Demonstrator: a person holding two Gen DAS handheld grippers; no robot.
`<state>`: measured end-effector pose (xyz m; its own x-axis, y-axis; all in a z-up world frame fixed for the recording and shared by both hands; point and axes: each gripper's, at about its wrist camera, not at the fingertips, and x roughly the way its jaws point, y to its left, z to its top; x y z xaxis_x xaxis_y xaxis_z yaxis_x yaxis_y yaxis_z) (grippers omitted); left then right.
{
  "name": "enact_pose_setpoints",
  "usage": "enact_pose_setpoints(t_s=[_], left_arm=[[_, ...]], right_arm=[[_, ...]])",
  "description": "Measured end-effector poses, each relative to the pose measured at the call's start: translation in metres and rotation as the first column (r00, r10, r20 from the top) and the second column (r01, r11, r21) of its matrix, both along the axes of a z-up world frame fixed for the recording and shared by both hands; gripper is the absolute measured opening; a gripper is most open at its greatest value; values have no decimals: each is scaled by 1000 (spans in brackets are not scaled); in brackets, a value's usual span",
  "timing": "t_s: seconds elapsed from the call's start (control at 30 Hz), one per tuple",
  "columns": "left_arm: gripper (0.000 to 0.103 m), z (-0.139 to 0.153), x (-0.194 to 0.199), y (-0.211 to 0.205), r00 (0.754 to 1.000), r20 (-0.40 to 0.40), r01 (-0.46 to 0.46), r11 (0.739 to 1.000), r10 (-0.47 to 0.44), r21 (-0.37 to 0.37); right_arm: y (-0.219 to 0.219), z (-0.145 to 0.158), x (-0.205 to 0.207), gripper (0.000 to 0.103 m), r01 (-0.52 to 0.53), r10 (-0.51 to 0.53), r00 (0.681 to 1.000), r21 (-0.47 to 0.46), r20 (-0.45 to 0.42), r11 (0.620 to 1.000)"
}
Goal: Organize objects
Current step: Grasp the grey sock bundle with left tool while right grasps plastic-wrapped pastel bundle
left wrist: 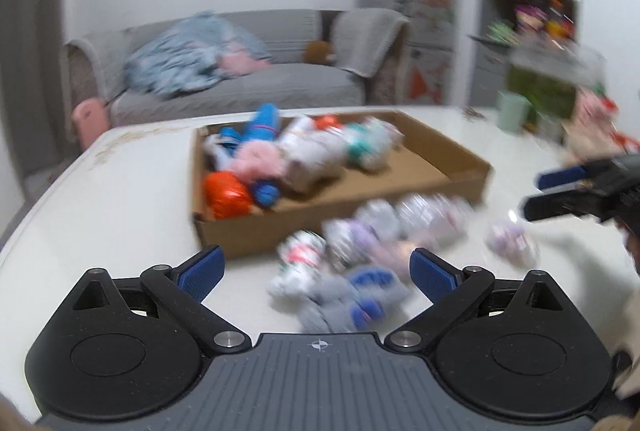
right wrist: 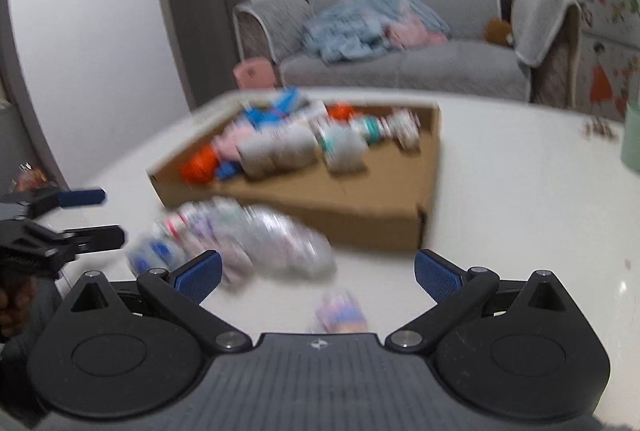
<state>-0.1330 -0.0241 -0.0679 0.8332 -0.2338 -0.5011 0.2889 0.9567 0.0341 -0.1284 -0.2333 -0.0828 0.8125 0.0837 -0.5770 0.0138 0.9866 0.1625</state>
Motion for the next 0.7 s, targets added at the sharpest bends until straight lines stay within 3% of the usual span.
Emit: enact_pose_setpoints(t_s=[0.13,0.27,0.33,0.4,0.53,0.7], left_arm=[[100,-12,-3,-15,996,36,76,993,-79,86],[98,-12,9,-22,992,43,109,986,-115,122],[97,-14,12,-25,989,39,138,982,-144,130],[94,-17,16,-30,983,23,176,974,-181,143],[76,-29,24,-38,968,-39,250,955,-247,162],[73,-40,29,-41,952,-107,303,937,-288,173]], right_arm=[[10,-20,0,102,-48,46,997,-22,-62,999],[25,-32,-3,100,-14,5,998,-150,-60,989],[24,-35,-4,96,-16,7,998,-131,-66,991],[23,-37,-4,93,-17,8,997,-128,-74,992],[21,-43,-5,87,-13,2,997,-139,-75,990],[21,-45,-4,81,-11,1,998,-156,-68,988]])
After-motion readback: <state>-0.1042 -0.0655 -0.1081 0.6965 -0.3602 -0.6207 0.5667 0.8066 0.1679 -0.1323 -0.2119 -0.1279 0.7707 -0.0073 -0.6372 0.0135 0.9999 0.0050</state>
